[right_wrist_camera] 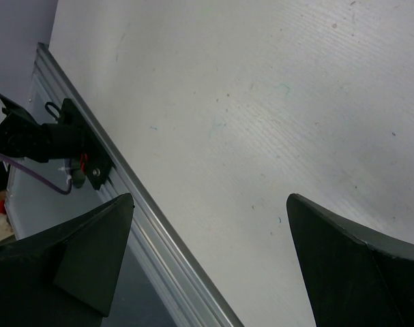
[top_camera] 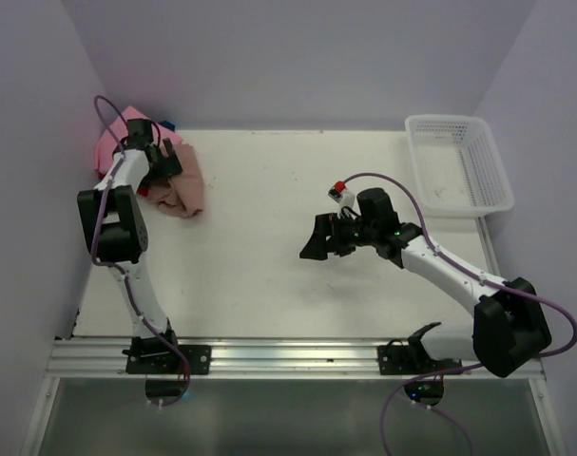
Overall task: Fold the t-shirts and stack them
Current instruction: Neatly place the folded tshirt to the corner
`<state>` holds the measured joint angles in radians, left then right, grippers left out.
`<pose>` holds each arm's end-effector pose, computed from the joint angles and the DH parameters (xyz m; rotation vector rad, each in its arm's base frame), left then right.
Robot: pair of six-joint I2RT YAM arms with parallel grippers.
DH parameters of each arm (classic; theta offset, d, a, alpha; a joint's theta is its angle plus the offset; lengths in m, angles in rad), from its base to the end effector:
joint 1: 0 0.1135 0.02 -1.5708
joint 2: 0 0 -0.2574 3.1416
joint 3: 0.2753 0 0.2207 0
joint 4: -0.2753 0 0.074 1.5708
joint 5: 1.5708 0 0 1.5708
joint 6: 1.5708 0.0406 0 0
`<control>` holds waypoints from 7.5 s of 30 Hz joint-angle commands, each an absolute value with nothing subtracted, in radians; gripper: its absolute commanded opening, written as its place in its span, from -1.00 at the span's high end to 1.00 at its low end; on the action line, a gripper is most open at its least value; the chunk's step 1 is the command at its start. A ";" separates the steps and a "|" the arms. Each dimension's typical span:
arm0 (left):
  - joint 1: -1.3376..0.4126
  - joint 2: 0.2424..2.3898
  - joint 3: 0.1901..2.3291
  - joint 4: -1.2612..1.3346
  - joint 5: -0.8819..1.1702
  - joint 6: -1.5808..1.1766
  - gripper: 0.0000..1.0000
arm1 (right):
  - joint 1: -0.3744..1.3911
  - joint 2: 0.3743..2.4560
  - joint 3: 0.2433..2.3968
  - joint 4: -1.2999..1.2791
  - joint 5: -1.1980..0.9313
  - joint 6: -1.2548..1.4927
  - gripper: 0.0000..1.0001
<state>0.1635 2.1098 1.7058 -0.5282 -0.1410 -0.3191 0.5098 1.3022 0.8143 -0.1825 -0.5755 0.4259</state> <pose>0.4323 0.0771 0.2144 -0.6521 2.4064 0.1114 0.2093 0.1423 0.2480 -0.4329 2.3258 1.1291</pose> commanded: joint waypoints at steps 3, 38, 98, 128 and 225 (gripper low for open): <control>0.155 1.982 1.626 -0.454 0.136 -0.264 -1.00 | 0.512 1.281 0.799 -0.123 -0.598 0.436 -0.98; 0.121 1.967 1.732 -0.328 0.289 -0.324 1.00 | 0.512 1.190 0.744 -0.147 -0.569 0.459 -0.98; -0.046 1.769 1.541 0.070 0.968 -0.906 1.00 | 0.512 1.144 0.730 -0.195 -0.545 0.459 -0.98; 0.049 2.189 1.526 0.177 0.894 -0.684 0.83 | 0.514 1.152 0.744 -0.163 -0.540 0.514 -0.98; 0.112 1.855 1.290 0.626 0.631 -1.020 1.00 | 0.463 1.408 1.226 -0.284 -0.414 0.350 -0.90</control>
<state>0.0330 1.8843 1.2274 0.5312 0.6945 -0.9237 0.4595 1.4128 1.3209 -0.1940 -0.4641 0.4042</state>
